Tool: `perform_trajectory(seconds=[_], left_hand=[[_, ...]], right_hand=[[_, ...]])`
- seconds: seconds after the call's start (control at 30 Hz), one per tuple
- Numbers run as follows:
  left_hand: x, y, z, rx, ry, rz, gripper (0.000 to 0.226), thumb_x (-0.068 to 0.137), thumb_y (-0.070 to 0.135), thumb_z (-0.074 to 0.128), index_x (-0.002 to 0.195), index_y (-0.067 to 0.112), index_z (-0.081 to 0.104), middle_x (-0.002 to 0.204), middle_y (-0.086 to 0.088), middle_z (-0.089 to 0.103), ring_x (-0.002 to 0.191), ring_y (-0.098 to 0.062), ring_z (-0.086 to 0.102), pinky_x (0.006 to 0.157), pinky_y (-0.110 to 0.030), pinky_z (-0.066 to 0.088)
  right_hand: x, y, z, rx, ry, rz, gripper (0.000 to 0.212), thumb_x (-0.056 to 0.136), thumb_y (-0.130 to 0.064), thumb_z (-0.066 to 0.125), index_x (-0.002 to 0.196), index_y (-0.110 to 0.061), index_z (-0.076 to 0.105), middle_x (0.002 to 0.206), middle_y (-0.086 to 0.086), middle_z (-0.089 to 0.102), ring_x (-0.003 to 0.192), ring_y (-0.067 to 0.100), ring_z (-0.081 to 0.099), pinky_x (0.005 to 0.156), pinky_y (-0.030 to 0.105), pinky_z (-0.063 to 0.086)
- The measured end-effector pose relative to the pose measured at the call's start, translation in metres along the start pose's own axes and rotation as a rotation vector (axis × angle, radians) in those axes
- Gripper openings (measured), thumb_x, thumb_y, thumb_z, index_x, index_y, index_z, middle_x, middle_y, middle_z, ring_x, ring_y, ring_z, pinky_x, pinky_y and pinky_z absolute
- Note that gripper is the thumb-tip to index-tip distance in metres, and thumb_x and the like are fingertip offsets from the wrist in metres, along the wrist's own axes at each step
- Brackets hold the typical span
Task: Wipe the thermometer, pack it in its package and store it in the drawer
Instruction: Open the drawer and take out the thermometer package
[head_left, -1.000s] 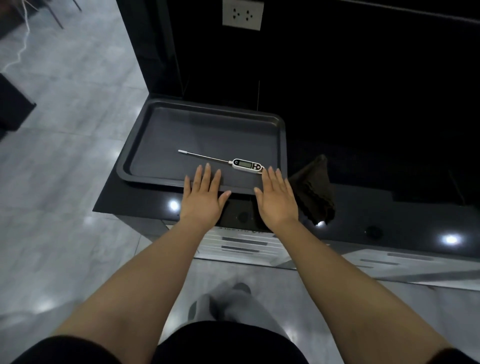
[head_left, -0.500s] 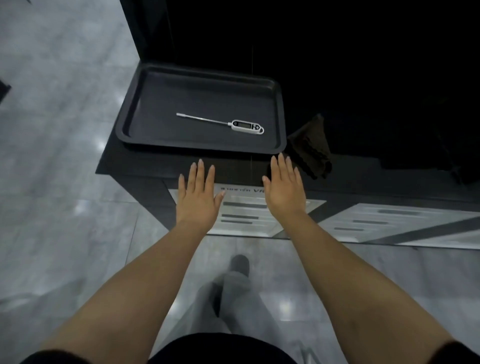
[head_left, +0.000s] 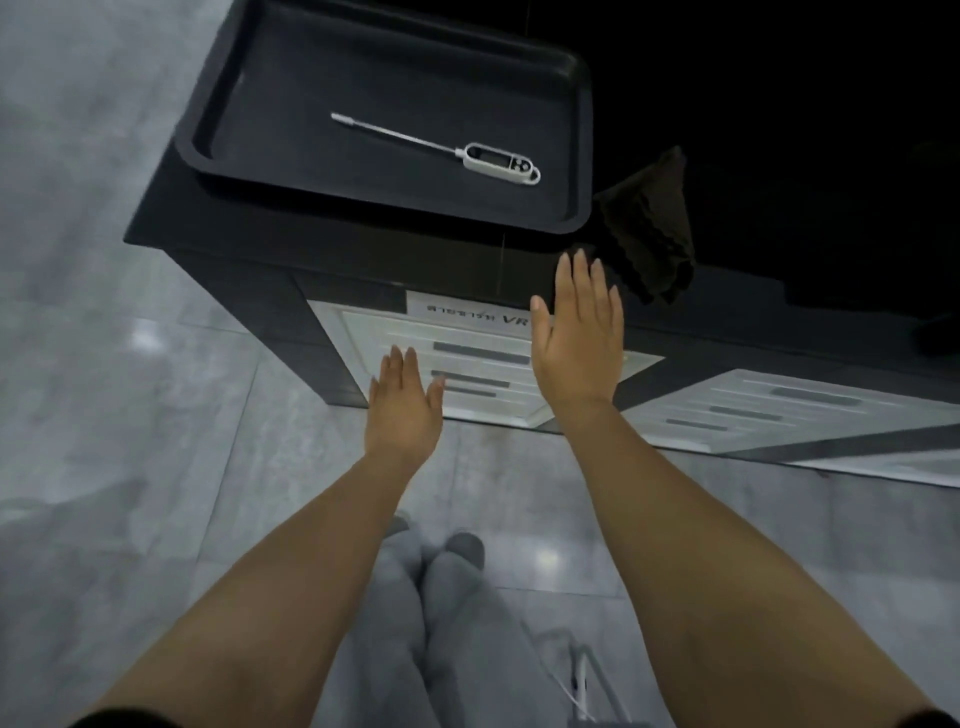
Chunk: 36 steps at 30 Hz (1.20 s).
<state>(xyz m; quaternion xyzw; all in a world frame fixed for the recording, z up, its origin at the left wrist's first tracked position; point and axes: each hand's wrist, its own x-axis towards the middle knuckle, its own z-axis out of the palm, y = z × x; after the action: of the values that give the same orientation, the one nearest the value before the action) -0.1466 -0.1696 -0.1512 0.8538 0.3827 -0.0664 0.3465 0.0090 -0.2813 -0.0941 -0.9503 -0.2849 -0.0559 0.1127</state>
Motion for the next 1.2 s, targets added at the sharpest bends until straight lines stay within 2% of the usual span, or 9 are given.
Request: perform_trajectory(seconds=[0.13,0.23,0.33,0.5,0.57,0.73,0.87,1.0,1.2], left_hand=[[0.035,0.025,0.014,-0.663,-0.082,-0.361,0.059,0.106,0.042,0.024,0.153,0.006,0.027,0.159,-0.012,0.028,0.146,-0.027,0.027,0.120,-0.037,0.019],[0.061,0.033,0.023,-1.071,-0.171,-0.586,0.068,0.103,0.053,0.018,0.153,0.008,0.028,0.159,-0.011,0.030,0.147,-0.029,0.028,0.118,-0.042,0.022],[0.077,0.034,0.034,-1.371,-0.196,-0.675,0.077,0.099,0.064,0.014,0.156,0.014,0.023,0.158,-0.005,0.032,0.144,-0.024,0.033,0.121,-0.037,0.020],[0.098,0.037,0.046,-1.654,-0.061,-0.770,0.085,0.092,0.072,0.021,0.146,0.011,0.042,0.136,-0.009,0.056,0.123,-0.024,0.055,0.114,-0.038,0.031],[0.103,0.035,0.048,-1.719,-0.039,-0.799,0.085,0.090,0.075,0.023,0.141,0.011,0.048,0.130,-0.010,0.060,0.119,-0.025,0.057,0.114,-0.039,0.034],[0.091,0.032,0.051,-1.792,-0.055,-0.766,0.083,0.092,0.073,0.018,0.143,0.013,0.044,0.139,-0.008,0.054,0.130,-0.024,0.052,0.118,-0.046,0.026],[0.071,0.029,0.050,-1.789,-0.053,-0.809,0.084,0.092,0.073,0.018,0.143,0.013,0.044,0.126,-0.007,0.055,0.130,-0.025,0.051,0.118,-0.047,0.026],[0.038,0.020,0.047,-1.790,-0.066,-0.861,0.086,0.092,0.074,0.017,0.148,0.012,0.036,0.146,-0.012,0.047,0.135,-0.027,0.047,0.118,-0.051,0.024],[-0.009,0.003,0.052,-1.734,-0.042,-0.896,0.087,0.092,0.073,0.012,0.139,0.010,0.047,0.141,-0.015,0.052,0.132,-0.032,0.049,0.117,-0.052,0.026]], right_hand=[[0.000,0.001,0.012,0.011,0.086,0.003,0.059,0.103,-0.043,0.022,0.154,-0.013,0.028,0.161,0.004,0.027,0.150,0.021,0.018,0.123,0.039,0.008],[0.001,0.001,0.020,0.014,0.184,0.003,0.057,0.103,-0.041,0.027,0.152,-0.012,0.034,0.158,0.004,0.034,0.148,0.022,0.025,0.122,0.038,0.012],[0.002,0.002,0.027,0.008,0.237,0.003,0.057,0.103,-0.041,0.028,0.151,-0.013,0.036,0.157,0.002,0.036,0.148,0.022,0.027,0.122,0.038,0.012],[0.004,0.003,0.032,0.002,0.292,-0.007,0.056,0.102,-0.040,0.030,0.150,-0.013,0.039,0.157,0.002,0.037,0.146,0.022,0.030,0.121,0.039,0.014],[0.004,0.004,0.033,0.008,0.310,-0.009,0.056,0.102,-0.039,0.031,0.150,-0.013,0.040,0.156,0.002,0.038,0.146,0.022,0.030,0.120,0.039,0.014],[0.004,0.004,0.032,0.004,0.297,-0.014,0.057,0.102,-0.040,0.028,0.150,-0.013,0.039,0.157,0.003,0.036,0.147,0.022,0.028,0.121,0.039,0.014],[0.003,0.005,0.025,0.021,0.226,-0.006,0.057,0.103,-0.041,0.027,0.153,-0.014,0.034,0.160,0.002,0.031,0.149,0.020,0.022,0.122,0.038,0.011],[0.002,0.005,0.013,0.047,0.106,-0.009,0.059,0.104,-0.042,0.022,0.156,-0.015,0.024,0.163,0.001,0.020,0.152,0.017,0.012,0.123,0.037,0.005],[0.001,0.005,0.003,0.092,0.032,-0.041,0.059,0.105,-0.041,0.023,0.156,-0.013,0.021,0.164,0.003,0.017,0.152,0.018,0.007,0.124,0.038,0.003]])
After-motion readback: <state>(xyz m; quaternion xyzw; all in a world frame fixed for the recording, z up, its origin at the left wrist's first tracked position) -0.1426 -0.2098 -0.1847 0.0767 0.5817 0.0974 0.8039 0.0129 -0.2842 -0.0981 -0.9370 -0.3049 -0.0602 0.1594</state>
